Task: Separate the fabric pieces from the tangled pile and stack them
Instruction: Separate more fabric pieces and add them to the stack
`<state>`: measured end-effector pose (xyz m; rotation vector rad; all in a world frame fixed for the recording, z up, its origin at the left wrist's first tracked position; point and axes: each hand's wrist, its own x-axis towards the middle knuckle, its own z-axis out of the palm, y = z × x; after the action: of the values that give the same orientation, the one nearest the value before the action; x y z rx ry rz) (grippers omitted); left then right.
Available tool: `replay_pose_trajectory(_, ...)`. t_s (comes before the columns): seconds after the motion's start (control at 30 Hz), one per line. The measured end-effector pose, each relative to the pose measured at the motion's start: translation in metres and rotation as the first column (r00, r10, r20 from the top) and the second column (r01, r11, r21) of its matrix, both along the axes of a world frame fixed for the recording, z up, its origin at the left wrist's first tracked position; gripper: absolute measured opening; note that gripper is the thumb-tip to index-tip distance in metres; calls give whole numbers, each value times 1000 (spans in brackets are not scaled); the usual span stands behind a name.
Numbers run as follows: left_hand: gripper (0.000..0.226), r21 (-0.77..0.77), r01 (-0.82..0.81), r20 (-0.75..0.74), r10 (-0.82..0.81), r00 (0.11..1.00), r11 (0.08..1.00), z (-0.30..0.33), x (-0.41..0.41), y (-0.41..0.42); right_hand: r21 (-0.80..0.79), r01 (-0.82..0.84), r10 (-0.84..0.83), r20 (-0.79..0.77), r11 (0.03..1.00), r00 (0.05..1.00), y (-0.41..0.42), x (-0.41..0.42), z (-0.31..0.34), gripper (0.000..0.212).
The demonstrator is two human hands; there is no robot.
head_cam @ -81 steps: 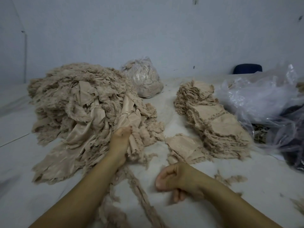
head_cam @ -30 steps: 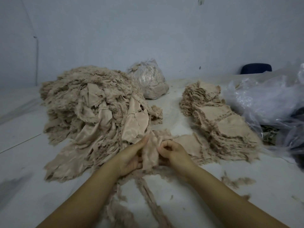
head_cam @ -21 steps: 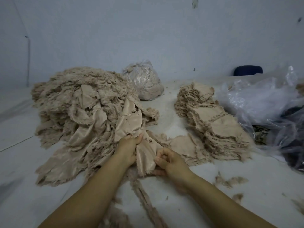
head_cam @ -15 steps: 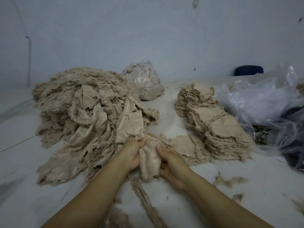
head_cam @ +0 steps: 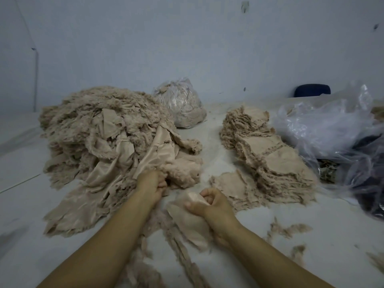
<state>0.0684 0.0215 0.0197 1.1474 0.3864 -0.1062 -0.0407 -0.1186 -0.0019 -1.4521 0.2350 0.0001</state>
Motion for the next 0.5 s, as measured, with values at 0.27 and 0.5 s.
replay_pose_trajectory(0.27, 22, 108, 266, 27, -270, 963, 958, 0, -41, -30, 212, -46, 21, 122, 976, 992, -3, 18, 16, 19)
replay_pose_trajectory(0.5, 11, 310, -49, 173, -6, 985, 949, -8, -31, -24, 121, 57, -79, 179, 991, 981, -21, 31, 19, 28)
